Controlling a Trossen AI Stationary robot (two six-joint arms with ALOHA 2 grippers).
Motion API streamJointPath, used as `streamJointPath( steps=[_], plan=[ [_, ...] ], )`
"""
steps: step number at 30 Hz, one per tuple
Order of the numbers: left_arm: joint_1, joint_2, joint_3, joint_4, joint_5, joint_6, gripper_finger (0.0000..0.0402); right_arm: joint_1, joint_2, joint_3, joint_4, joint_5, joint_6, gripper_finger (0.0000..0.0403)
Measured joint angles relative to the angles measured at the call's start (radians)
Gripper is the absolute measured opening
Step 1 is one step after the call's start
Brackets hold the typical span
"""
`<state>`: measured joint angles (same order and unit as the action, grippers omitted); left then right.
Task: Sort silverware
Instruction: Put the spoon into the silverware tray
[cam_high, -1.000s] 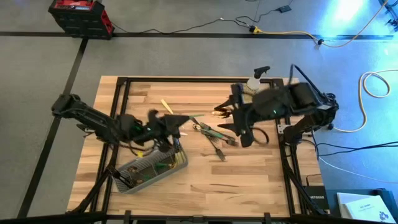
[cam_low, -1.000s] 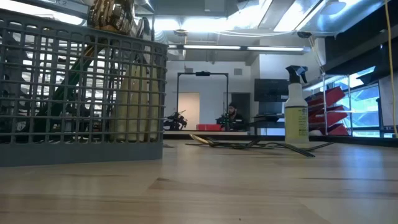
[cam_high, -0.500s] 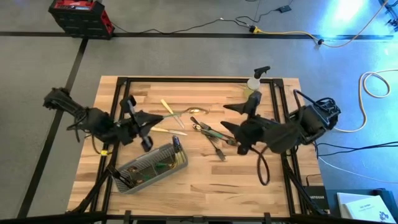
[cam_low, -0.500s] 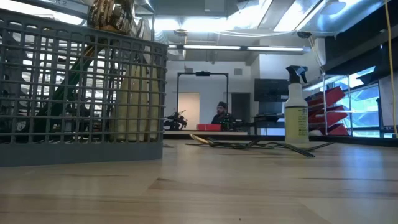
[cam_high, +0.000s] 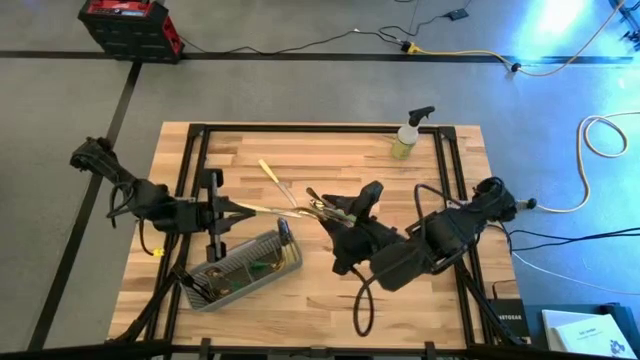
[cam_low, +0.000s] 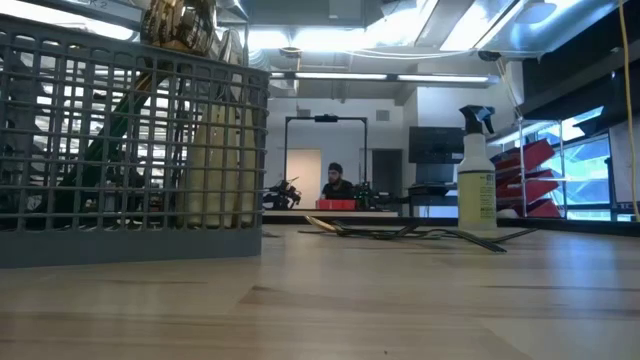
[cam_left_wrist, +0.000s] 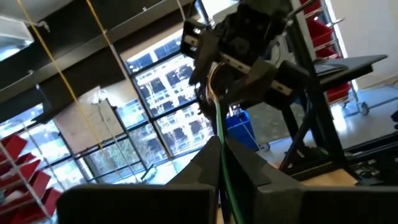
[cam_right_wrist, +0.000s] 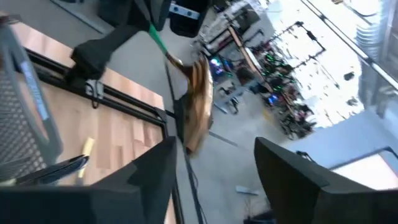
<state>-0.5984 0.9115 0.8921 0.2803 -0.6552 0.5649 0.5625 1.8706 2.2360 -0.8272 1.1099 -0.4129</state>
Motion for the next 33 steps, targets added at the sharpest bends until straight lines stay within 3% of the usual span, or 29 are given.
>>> streamJointPath(
  steps=[11, 17, 25, 33],
  plan=[
    [0.002, 0.000, 0.000, -0.010, -0.012, 0.018, 0.0000, 0.000, 0.010, 0.000, 0.091, -0.030, 0.039, 0.0095],
    [0.001, 0.000, 0.000, -0.013, -0.010, 0.049, 0.0000, 0.000, 0.010, 0.000, 0.075, -0.056, 0.039, 0.0010],
    [0.001, 0.000, 0.000, -0.056, -0.021, 0.047, 0.0021, 0.000, 0.008, 0.000, 0.069, -0.025, 0.042, 0.0002],
    [0.000, -0.063, 0.000, -0.114, -0.032, 0.041, 0.0125, 0.001, -0.030, 0.001, -0.033, 0.020, 0.115, 0.0000]
  ],
)
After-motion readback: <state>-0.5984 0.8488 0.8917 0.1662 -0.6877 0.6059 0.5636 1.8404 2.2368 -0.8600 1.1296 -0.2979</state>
